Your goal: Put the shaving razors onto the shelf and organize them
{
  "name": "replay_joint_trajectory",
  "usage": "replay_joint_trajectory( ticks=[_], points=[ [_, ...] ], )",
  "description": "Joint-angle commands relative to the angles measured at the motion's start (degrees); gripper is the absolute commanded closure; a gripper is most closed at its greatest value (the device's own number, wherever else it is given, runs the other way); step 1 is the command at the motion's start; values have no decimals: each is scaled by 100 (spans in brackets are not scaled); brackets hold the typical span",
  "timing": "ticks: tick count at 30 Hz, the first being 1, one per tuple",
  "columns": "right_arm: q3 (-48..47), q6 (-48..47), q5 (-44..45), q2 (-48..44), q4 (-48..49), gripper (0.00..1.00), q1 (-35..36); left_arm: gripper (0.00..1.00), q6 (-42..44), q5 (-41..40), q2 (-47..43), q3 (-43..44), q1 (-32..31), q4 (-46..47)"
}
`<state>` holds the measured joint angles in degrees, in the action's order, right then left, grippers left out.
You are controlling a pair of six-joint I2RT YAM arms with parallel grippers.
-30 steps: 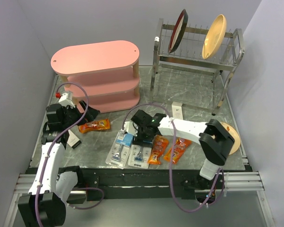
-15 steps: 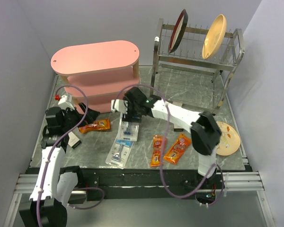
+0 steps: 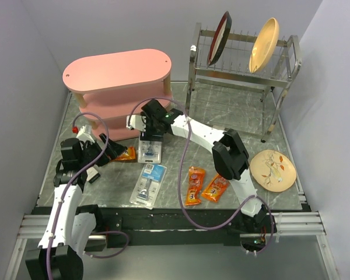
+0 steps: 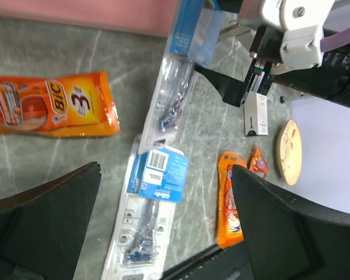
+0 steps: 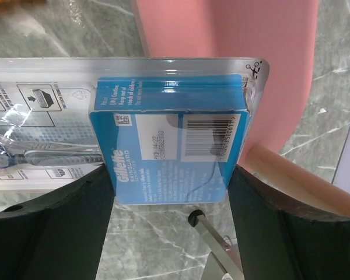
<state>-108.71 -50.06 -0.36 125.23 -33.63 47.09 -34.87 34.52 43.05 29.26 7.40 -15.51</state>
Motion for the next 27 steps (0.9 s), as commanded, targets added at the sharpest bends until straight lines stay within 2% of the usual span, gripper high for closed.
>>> replay_joint_trajectory(
  ticks=[1,6,9,16,27],
  points=[
    [-380,163,264,107,242,23,72,1,-266,186,-7,10,-10,276],
    [339,348,528,-296,803,6,116,1,-318,257,-77,-51,-19,346],
    [831,567,388,-753,963,2,116,1,-327,292,-95,-104,-19,408],
    [1755,1516,-350,-2079,945,0,90,1,-397,239,-68,-236,-63,619],
    [3073,2167,-377,-3434,831,0,116,1,-38,143,239,98,-361,444]
  ],
)
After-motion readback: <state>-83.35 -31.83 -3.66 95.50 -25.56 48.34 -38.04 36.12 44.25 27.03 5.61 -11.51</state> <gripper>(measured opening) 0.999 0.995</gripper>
